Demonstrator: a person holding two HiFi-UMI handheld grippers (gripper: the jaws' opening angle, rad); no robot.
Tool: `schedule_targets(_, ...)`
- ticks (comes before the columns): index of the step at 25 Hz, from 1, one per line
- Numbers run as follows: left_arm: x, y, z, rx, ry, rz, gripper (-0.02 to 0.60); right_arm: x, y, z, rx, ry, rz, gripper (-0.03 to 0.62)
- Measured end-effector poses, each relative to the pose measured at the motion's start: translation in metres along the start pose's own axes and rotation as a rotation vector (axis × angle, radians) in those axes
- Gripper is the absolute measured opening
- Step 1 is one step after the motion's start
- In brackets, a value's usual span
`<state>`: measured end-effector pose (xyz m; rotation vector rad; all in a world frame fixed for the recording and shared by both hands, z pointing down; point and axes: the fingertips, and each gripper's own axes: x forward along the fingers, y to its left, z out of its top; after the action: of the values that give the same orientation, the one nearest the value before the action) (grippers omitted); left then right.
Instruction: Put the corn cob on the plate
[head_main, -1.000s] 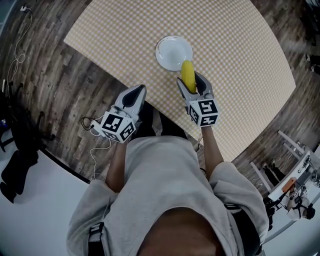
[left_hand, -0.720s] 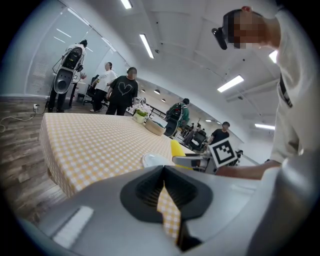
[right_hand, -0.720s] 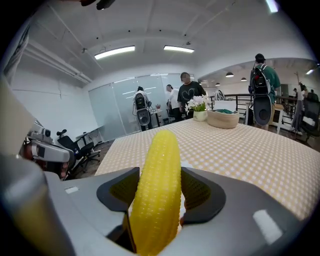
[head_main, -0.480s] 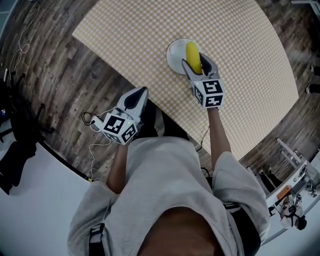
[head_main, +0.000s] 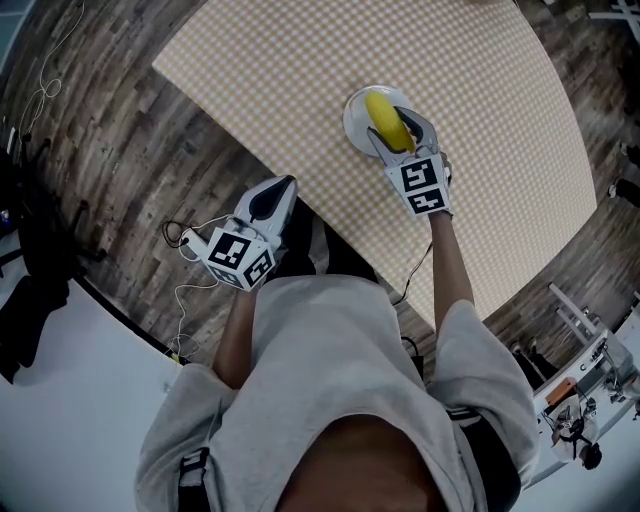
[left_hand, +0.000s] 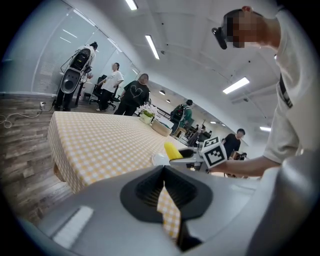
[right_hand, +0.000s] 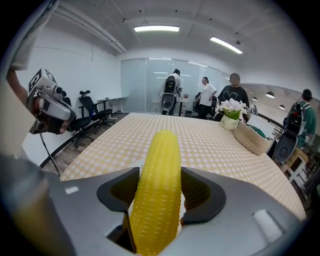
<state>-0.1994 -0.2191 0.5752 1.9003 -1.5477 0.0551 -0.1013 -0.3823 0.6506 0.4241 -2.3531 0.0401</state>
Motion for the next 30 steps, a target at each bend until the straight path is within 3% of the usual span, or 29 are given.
schedule_targets(2,-0.001,0.002,0.0,-0.004,0.001,0.001,0.008,0.006,0.001,-0.002,-0.032,0.014,0.013,0.262)
schedule_targets(12,0.001,0.012,0.001,-0.017,0.004,0.014,0.008,0.026,0.002,-0.011,0.026,0.062,0.041,0.261)
schedule_targets(30,-0.002,0.012,0.005,-0.014,-0.005,0.013,0.008,0.03,0.003,-0.012,0.068,0.046,0.044,0.267)
